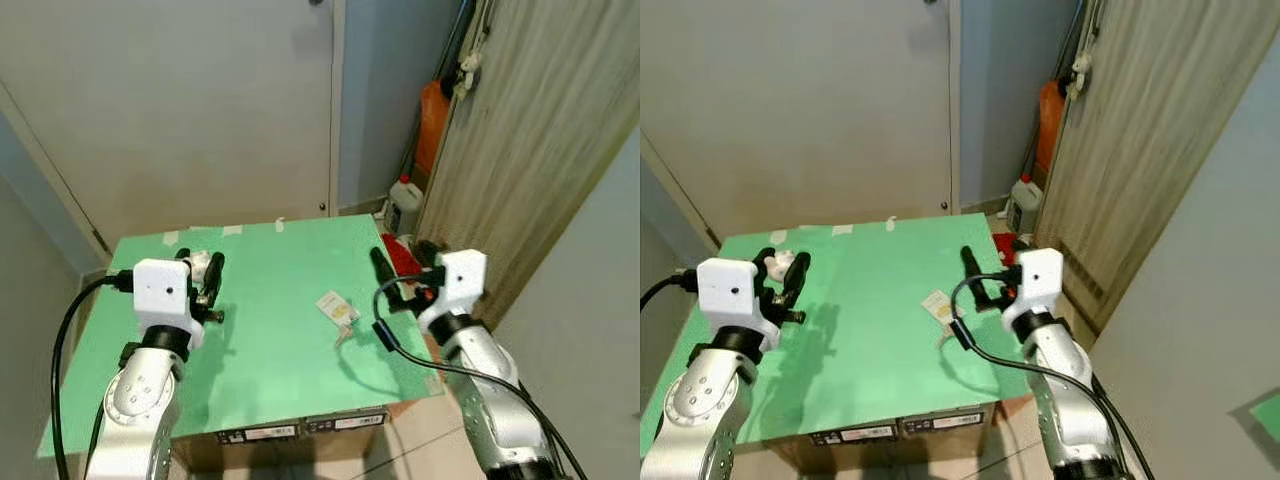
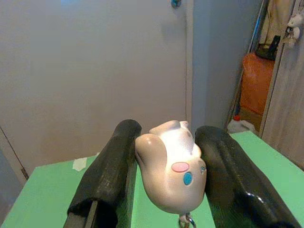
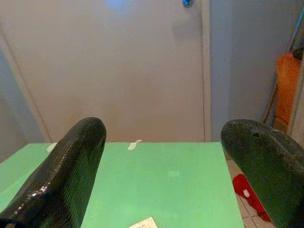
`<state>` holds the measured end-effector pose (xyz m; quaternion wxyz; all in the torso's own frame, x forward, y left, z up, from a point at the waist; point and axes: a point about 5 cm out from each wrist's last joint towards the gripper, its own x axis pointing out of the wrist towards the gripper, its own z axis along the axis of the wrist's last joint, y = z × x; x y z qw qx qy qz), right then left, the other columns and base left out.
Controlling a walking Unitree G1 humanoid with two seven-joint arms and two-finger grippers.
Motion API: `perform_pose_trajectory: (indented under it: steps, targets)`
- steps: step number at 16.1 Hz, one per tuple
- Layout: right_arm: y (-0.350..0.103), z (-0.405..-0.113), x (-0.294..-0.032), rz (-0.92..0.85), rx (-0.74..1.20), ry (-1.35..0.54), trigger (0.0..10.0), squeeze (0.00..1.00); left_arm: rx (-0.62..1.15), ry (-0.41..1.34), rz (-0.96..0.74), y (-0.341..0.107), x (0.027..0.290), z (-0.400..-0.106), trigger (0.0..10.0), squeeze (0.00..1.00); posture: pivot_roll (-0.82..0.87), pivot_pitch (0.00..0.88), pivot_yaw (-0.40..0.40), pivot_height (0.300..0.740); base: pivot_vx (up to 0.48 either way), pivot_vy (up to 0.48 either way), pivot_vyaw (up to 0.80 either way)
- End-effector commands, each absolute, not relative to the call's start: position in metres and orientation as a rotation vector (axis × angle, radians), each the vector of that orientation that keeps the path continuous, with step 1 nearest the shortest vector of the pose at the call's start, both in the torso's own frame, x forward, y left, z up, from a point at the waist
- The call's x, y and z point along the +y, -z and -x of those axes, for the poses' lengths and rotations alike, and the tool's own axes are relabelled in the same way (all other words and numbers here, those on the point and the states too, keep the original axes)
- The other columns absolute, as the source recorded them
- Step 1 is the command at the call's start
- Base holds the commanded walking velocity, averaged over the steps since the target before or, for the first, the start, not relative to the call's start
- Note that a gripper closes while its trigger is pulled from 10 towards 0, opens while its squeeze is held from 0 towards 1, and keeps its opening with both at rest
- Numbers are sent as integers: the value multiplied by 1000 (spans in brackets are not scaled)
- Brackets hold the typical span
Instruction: Hang keys on a hook
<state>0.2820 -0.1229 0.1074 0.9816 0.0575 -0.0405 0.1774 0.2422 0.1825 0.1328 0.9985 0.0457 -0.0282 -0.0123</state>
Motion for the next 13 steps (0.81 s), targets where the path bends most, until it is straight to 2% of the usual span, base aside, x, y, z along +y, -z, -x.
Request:
perform_pose_trajectory:
  steps: [1,9,13]
  targets:
    - [-105,-282,-121,-101,-59,-373,10000,0,-61,14,-72,-136,182,-245,0,0,42,0,14,740,0,-450,0]
    - [-96,-275,-117,-87,-9,-404,10000,0,-65,13,-48,-140,179,-252,0,0,28,0,14,740,0,-449,0]
    - [-93,-273,-117,-69,13,-404,10000,0,-72,40,-56,-141,174,-254,0,0,15,0,20,740,0,0,0]
